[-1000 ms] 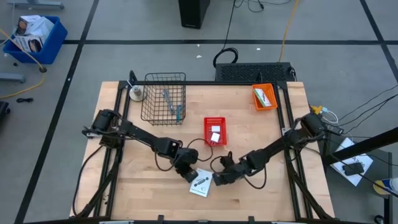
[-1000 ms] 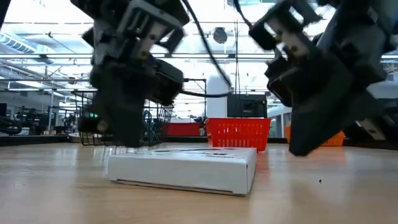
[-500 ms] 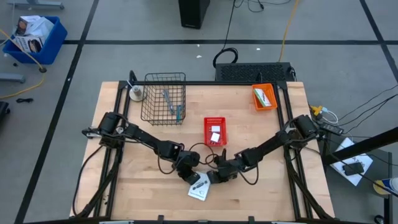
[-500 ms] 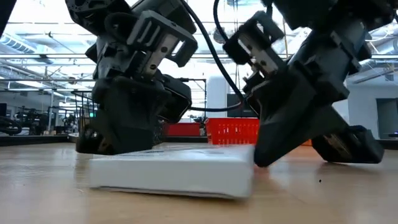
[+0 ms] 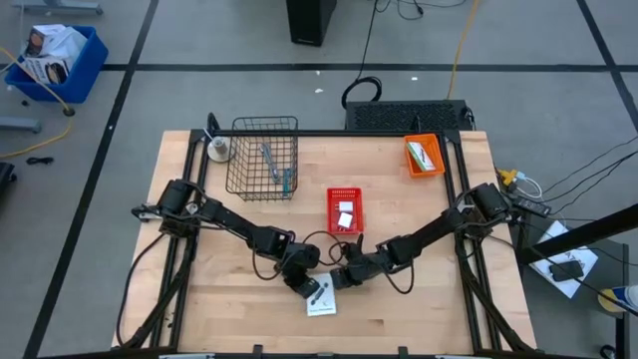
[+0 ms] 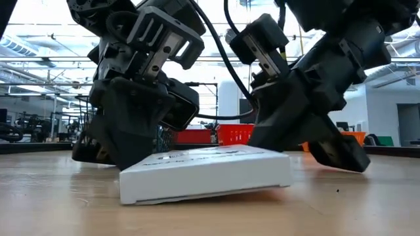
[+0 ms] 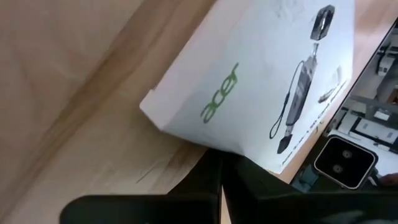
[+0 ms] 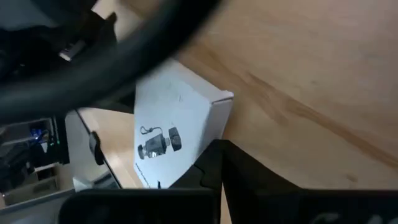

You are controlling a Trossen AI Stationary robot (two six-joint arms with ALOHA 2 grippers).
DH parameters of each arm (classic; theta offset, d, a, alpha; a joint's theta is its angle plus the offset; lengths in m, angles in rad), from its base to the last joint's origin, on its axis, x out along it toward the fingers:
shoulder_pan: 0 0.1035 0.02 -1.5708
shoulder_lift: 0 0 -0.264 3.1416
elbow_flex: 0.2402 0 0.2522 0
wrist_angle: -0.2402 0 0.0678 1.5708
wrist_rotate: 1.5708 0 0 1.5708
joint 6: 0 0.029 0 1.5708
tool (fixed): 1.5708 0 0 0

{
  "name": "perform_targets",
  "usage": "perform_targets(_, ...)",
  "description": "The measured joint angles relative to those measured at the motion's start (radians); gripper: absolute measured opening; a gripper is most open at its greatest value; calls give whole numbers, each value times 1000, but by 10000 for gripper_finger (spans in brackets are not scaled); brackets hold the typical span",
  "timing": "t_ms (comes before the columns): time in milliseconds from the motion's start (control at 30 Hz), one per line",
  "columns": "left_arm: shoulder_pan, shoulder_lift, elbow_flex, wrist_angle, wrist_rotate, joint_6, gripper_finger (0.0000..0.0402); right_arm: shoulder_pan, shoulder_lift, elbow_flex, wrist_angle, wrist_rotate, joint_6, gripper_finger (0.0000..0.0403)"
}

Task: Pick and place items into bin
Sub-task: Put the white card reader box into the orange bin

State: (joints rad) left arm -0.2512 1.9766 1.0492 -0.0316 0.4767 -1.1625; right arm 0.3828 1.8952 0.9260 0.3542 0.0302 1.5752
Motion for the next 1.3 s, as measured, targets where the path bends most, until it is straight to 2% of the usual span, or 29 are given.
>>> perform_targets(167,0,0,0,-3,11,16,3,4,-17,0,13,16,-48,0)
perform_targets(400,-1,0,0,-3,10,4,19,5,-60,7,32,-4,-77,0)
perform_targets(533,7,3,4,44,-40,5,12,4,-60,14,104,-4,-84,0)
perform_targets(667,17,3,5,86,-46,-8,4,0,-54,8,59,-3,-51,0)
perform_targets(867,33,3,4,159,-16,-64,22,4,-56,8,19,-5,-52,0)
perform_targets(967,37,3,4,188,-2,-68,15,5,-56,8,15,-9,-69,0)
perform_targets(1033,37,3,3,187,10,-62,5,7,-62,8,12,-52,-61,0)
perform_targets(1200,29,2,3,215,43,-45,11,94,-105,8,-47,-121,-79,0)
perform_targets(1300,27,1,3,220,43,-29,13,140,-102,7,-75,-114,-77,0)
